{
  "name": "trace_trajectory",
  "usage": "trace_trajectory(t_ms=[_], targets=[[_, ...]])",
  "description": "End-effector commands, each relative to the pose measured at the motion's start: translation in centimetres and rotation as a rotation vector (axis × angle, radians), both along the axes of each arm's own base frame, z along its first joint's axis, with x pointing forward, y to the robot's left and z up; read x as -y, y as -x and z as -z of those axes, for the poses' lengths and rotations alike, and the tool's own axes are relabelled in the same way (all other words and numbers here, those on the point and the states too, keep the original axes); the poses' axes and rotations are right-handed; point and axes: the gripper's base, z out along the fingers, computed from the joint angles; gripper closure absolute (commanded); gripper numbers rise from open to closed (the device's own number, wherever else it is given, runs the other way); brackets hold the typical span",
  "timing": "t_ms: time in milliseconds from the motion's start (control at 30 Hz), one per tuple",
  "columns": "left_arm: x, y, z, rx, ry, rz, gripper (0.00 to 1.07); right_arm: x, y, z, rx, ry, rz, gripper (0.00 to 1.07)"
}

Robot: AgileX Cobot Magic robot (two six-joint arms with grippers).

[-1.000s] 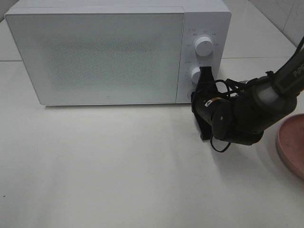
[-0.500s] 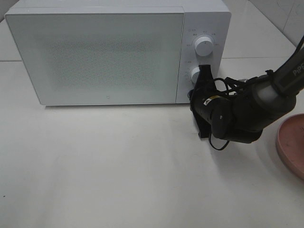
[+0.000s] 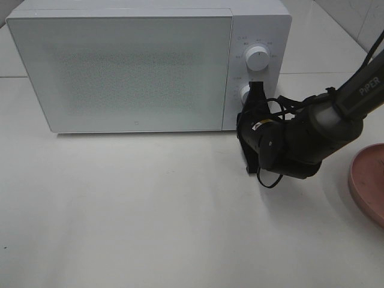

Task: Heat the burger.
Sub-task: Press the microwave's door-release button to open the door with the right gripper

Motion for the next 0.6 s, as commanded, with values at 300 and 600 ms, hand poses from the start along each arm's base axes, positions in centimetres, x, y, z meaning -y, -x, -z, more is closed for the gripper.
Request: trace_trajectory(t_ms=[300, 600], targets=[[0.05, 0.05, 0.04, 0.009, 0.002, 0.000, 0.09, 0.41, -2.99, -3.98, 0.316, 0.073, 0.040, 1.07], [0.05, 0.05, 0.04, 0.009, 0.002, 0.000, 0.09, 0.41, -2.93, -3.94, 0.305, 0.073, 0.036, 1.07]])
